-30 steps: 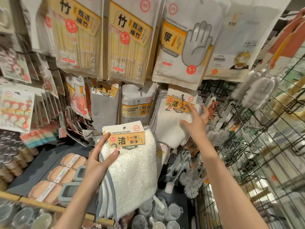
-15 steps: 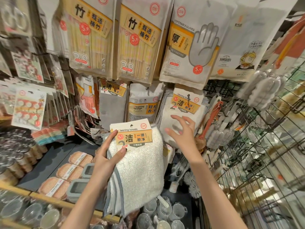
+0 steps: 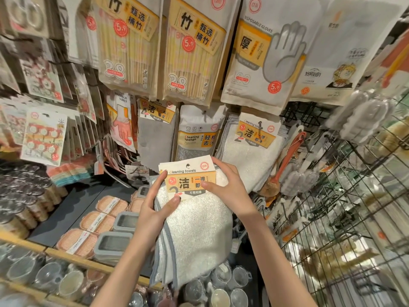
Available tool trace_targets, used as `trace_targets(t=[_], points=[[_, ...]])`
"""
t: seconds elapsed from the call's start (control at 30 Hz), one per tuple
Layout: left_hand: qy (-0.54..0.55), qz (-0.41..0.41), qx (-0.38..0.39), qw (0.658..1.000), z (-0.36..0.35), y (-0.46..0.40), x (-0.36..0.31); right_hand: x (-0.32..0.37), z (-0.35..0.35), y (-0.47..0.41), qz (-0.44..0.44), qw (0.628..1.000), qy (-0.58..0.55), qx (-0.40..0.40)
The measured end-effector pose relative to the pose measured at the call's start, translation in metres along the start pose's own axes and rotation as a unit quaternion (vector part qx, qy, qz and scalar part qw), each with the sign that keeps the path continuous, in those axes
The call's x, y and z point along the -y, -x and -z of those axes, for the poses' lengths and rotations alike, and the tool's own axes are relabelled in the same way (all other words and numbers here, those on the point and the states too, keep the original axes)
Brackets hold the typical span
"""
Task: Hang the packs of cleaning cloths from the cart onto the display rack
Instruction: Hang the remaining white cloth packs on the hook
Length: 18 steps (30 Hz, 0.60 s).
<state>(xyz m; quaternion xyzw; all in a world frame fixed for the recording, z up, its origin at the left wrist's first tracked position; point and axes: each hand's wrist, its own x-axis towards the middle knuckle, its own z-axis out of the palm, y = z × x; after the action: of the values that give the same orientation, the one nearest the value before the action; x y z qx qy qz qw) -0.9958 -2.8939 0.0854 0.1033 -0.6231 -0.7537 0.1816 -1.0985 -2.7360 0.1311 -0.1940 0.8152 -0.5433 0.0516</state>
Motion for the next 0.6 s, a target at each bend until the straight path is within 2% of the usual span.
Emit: trace_targets(t=[0.13, 0.3, 0.4, 0.6], points=[[0.009, 0.011, -0.015, 1.0, 0.001, 0.002, 0.007, -0.004, -0.002, 0.009, -0.005, 0.999, -0.038, -0.006], [0.004, 0.034, -0.016, 0.999, 0.002, 0.004, 0.016, -0.007, 0.001, 0.011, -0.052, 0.986, -0.158, -0.011], [-0.001, 0.04, -0.023, 0.999, -0.001, 0.006, 0.018, -0.015, 0.0, 0.01, -0.08, 0.987, -0.135, -0.028], [-0.012, 0.032, -0.013, 0.999, -0.003, 0.002, 0.017, -0.022, 0.002, 0.008, -0.072, 0.99, -0.098, -0.067]])
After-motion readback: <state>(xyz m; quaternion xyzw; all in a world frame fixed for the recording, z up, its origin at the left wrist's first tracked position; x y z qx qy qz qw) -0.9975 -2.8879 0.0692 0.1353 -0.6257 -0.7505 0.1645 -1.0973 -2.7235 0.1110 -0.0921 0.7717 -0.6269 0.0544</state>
